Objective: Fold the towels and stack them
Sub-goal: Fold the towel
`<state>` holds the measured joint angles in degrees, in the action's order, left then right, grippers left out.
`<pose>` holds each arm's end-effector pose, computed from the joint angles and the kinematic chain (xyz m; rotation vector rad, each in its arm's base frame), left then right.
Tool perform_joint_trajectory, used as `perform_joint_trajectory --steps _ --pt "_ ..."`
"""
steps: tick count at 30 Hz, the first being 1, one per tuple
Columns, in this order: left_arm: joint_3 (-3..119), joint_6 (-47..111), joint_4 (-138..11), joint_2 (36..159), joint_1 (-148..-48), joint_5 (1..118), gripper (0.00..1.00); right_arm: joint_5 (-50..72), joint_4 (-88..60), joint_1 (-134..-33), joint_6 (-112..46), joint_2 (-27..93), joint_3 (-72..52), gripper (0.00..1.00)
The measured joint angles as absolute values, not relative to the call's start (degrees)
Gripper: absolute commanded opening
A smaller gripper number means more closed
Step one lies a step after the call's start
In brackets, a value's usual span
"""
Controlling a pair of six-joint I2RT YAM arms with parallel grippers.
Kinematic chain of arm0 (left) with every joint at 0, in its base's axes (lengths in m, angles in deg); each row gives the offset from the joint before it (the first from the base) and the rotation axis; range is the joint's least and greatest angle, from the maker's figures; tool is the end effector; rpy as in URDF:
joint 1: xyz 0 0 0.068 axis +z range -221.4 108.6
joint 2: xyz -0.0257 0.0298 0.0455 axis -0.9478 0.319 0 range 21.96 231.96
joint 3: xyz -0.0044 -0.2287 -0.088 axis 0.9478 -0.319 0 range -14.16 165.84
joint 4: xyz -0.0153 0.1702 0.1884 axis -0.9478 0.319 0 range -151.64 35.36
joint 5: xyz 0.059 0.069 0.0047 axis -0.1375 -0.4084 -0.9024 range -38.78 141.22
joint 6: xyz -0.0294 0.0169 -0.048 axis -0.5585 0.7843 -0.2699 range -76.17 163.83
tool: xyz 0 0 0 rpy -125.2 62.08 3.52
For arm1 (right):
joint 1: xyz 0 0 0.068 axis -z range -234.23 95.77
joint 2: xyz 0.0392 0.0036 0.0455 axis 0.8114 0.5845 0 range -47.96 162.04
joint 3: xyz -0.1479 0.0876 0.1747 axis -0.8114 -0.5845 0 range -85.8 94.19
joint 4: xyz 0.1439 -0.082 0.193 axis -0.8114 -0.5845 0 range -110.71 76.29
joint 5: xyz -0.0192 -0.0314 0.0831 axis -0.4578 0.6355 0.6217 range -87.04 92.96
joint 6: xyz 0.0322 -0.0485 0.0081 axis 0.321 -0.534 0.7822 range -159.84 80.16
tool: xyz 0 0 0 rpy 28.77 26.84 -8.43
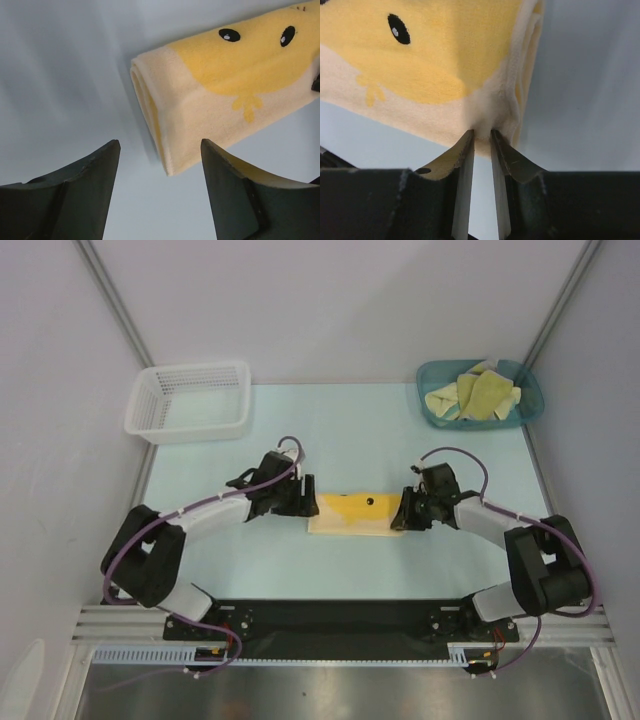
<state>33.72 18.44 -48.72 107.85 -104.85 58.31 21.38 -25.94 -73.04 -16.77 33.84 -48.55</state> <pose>0.2478 -0.1700 0.1589 0.2347 2.5351 -0.5809 0.2421 0.0966 0.1269 -0.0295 2.6347 0.6789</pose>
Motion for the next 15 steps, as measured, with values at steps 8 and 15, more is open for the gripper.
perform_joint_trajectory --steps 8,15 --pt "31.9 18.3 -56.5 112.9 -103.7 64.6 0.65 22.5 -22.4 -72.5 -17.0 33.7 -50.6 0.26" --pt "31.6 16.8 -60.7 116.5 -103.8 65.4 0.58 22.5 -22.4 -72.5 -17.1 32.1 -51.1 0.26"
